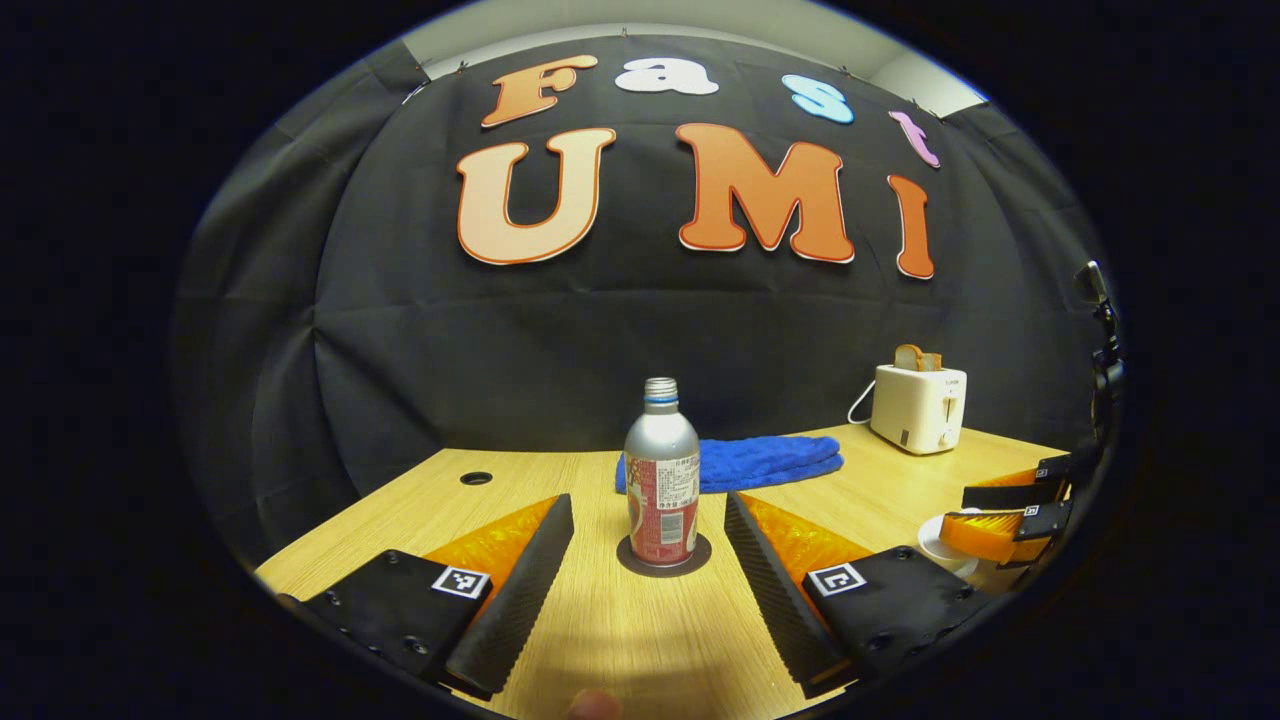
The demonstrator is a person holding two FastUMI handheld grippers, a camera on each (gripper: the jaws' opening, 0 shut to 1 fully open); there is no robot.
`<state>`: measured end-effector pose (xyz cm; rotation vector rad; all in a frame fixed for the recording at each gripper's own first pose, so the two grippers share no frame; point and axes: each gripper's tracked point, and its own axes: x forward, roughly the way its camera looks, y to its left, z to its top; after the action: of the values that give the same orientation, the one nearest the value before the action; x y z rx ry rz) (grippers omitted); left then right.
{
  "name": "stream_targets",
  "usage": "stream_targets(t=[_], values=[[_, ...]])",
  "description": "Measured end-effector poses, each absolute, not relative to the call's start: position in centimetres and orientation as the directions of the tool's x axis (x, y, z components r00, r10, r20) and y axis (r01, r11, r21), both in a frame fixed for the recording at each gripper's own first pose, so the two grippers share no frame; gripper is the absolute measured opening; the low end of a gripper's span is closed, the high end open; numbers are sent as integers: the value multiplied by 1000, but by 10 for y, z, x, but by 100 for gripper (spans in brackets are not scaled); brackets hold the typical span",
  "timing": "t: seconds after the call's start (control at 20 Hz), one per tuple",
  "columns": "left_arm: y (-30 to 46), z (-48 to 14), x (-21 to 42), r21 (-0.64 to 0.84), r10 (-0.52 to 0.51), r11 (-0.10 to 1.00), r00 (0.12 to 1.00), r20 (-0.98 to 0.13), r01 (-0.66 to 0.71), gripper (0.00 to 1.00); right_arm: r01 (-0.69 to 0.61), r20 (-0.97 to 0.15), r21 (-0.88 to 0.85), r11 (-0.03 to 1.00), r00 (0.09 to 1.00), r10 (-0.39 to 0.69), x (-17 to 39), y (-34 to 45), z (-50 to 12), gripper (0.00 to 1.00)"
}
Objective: Open the teacup lid with one hand, grasp the water bottle and pour water into the teacup with the other hand; after pouring, place the water bottle on the coaster and then close the teacup lid.
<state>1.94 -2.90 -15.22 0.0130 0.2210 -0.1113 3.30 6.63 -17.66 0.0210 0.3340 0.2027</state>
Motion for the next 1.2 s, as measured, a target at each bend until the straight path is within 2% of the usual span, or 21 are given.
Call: stream_targets(t=[0.2, 0.3, 0.35, 0.4, 0.65, 0.9, 1.2], values=[[-27, -138, 13, 7, -103, 994, 976, -191, 106, 100, -174, -261, 62, 983, 948, 184, 34, 60, -152, 66], [-26, -130, 9, 4, -101, 995, 979, -176, 104, 100, -169, -219, 66, 983, 959, 179, 32, 56, -133, 69], [-26, -127, 7, -3, -99, 995, 979, -177, 100, 100, -164, -198, 64, 984, 965, 174, 32, 55, -122, 66], [-26, -125, 7, -14, -98, 995, 978, -183, 97, 99, -161, -178, 60, 985, 969, 169, 32, 53, -113, 72], [-20, -105, -2, -57, -83, 996, 978, -192, 73, 99, -130, -80, 36, 991, 988, 133, 25, 41, -58, 80], [-9, -84, -18, -22, -40, 999, 985, -167, 37, 99, -84, 19, 72, 994, 996, 83, 20, 19, -14, 84], [-7, -64, -38, 1, -30, 1000, 993, -116, 30, 100, -58, 65, 89, 994, 996, 52, 15, 10, 5, 84]])
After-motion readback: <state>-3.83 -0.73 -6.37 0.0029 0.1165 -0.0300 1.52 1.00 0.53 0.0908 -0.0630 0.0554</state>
